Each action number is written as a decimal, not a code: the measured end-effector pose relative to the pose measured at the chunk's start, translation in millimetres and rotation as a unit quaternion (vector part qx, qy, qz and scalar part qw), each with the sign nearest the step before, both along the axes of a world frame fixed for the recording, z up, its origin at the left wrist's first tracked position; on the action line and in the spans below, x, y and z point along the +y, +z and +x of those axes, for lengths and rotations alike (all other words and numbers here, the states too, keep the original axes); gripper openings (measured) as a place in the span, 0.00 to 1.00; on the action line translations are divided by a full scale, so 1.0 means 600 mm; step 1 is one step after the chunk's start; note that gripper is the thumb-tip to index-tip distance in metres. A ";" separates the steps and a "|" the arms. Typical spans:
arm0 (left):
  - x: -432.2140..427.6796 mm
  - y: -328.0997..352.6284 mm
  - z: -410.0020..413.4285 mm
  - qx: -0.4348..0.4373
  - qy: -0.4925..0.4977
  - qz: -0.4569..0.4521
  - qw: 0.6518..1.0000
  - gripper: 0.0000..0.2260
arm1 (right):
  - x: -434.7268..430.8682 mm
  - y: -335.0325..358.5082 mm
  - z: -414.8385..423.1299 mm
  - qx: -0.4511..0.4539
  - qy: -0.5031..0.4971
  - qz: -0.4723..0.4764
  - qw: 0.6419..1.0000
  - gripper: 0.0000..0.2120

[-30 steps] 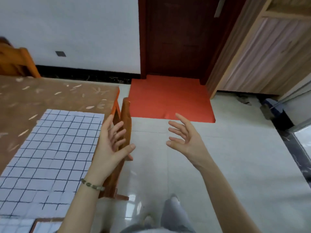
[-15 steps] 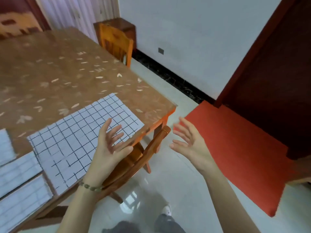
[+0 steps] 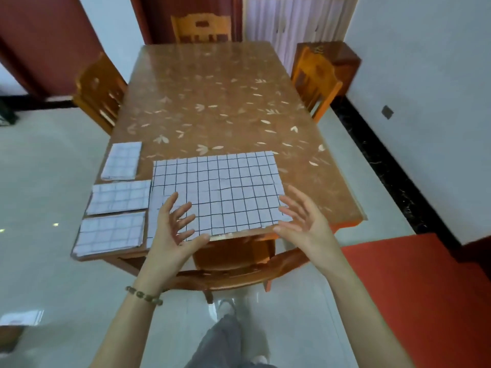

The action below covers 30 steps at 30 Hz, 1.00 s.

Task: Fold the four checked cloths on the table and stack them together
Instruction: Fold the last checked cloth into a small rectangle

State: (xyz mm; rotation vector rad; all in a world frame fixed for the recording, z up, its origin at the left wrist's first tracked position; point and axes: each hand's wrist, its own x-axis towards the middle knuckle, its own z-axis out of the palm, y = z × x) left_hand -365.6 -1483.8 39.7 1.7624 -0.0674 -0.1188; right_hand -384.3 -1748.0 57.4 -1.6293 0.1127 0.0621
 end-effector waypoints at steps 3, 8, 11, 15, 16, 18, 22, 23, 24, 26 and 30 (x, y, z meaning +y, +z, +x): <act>0.021 -0.010 0.012 0.002 0.030 -0.006 1.000 0.43 | 0.015 -0.007 0.038 -0.003 0.024 -0.013 1.000 0.36; 0.053 -0.020 0.051 0.015 0.061 -0.006 0.998 0.46 | 0.039 -0.007 0.102 -0.004 0.037 -0.013 0.999 0.34; 0.068 -0.027 0.087 0.020 0.071 -0.006 0.997 0.45 | 0.049 -0.007 0.145 0.000 0.046 -0.027 0.999 0.34; 0.086 -0.039 0.141 0.028 0.073 0.002 0.997 0.42 | 0.062 -0.009 0.205 -0.002 0.044 -0.039 0.998 0.34; 0.091 -0.044 0.155 0.034 0.071 0.006 0.997 0.42 | 0.065 -0.009 0.219 0.001 0.043 -0.045 0.998 0.34; 0.099 -0.055 0.178 0.045 0.069 0.014 0.997 0.41 | 0.071 -0.014 0.242 0.006 0.041 -0.059 0.997 0.34; 0.107 -0.072 0.218 0.074 0.061 0.030 0.995 0.42 | 0.072 -0.037 0.274 0.019 0.042 -0.086 0.995 0.33; 0.108 -0.075 0.226 0.079 0.063 0.031 0.994 0.41 | 0.072 -0.044 0.281 0.025 0.044 -0.087 0.995 0.33; 0.110 -0.080 0.234 0.086 0.068 0.032 0.993 0.41 | 0.071 -0.051 0.290 0.032 0.049 -0.090 0.994 0.32; 0.110 -0.090 0.249 0.102 0.076 0.036 0.991 0.41 | 0.070 -0.066 0.310 0.046 0.060 -0.102 0.992 0.32; 0.114 -0.122 0.283 0.152 0.098 0.065 0.981 0.41 | 0.070 -0.111 0.357 0.068 0.097 -0.159 0.980 0.32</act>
